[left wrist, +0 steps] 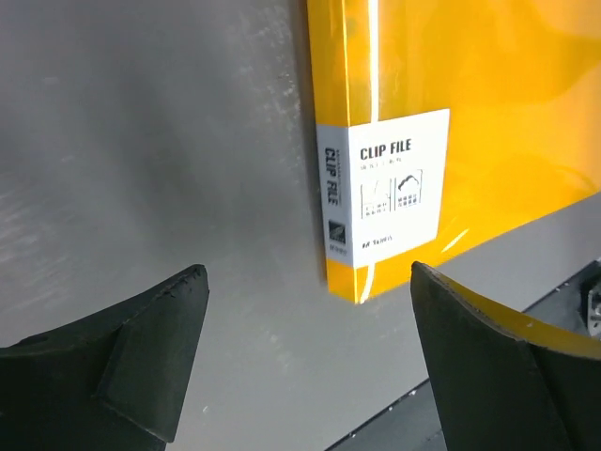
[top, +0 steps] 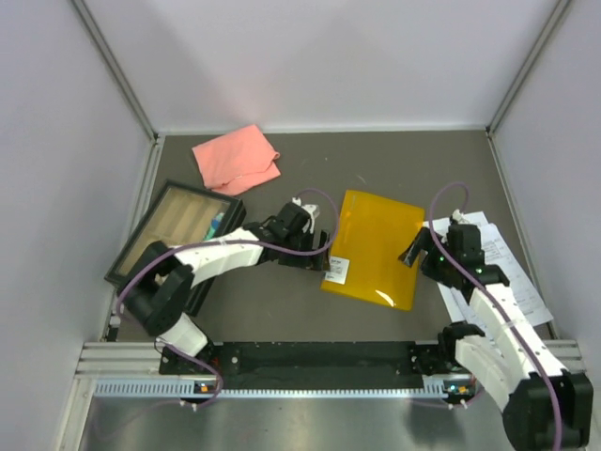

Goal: Put the files into the folder

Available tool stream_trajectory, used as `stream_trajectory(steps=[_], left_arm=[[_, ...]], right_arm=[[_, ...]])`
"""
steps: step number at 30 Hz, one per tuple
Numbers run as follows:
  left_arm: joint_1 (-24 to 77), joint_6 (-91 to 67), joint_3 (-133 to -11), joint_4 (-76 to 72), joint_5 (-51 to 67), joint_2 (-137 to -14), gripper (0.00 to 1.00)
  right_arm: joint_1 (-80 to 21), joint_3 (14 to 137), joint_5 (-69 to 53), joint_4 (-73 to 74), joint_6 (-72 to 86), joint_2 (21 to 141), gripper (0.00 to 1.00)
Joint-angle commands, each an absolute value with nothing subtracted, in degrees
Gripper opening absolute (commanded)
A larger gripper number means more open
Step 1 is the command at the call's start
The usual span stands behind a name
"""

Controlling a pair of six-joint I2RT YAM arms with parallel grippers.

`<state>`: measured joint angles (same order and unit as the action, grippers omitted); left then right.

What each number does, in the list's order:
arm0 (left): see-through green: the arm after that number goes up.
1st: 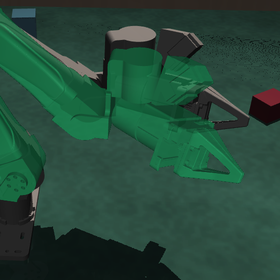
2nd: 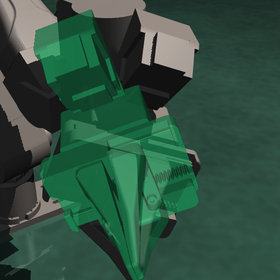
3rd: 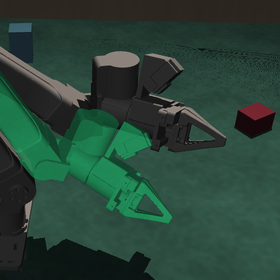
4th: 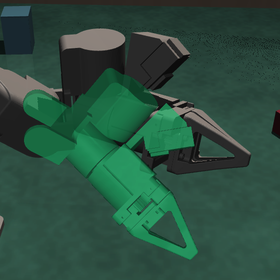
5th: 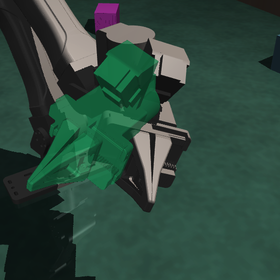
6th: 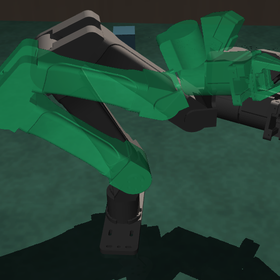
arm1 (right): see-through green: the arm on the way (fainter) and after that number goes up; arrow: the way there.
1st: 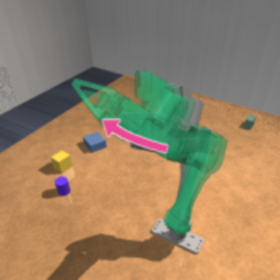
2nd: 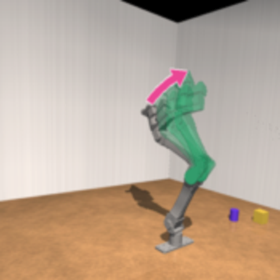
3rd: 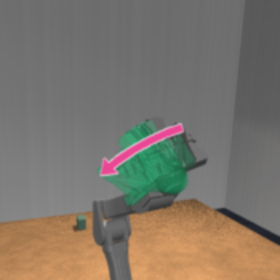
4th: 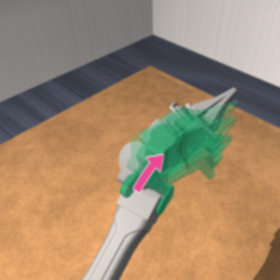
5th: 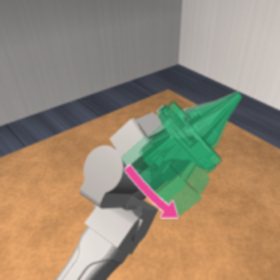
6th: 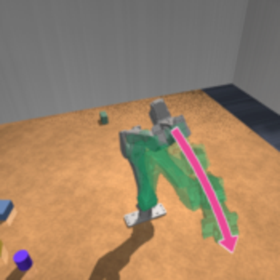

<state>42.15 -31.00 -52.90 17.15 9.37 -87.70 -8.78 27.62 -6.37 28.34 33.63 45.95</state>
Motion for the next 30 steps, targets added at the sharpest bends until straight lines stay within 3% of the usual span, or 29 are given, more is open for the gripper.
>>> stream_trajectory(steps=[1, 9, 17, 23, 30], left_arm=[[43.5, -31.9, -58.8, 14.3, 6.3, -93.8, 0.95], [43.6, -32.8, -57.4, 11.3, 6.6, -96.4, 0.97], [43.6, -33.7, -55.1, 9.1, 8.5, -96.6, 0.95], [43.6, -34.9, -53.4, 7.0, 10.7, -97.8, 0.81], [43.7, -36.0, -51.2, 5.5, 10.8, -96.7, 0.78]], right_arm=[[-2.9, 27.2, -14.1, 23.7, 32.1, 49.7, 0.99], [-0.3, 26.6, -13.9, 14.9, 30.7, 58.4, 0.99], [4.3, 27.3, -21.4, 6.5, 28.9, 68.6, 0.96], [4.3, 27.4, -21.9, 5.8, 27.5, 68.9, 0.92], [4.3, 27.9, -27.8, 3.1, 27.4, 70.4, 0.85]])
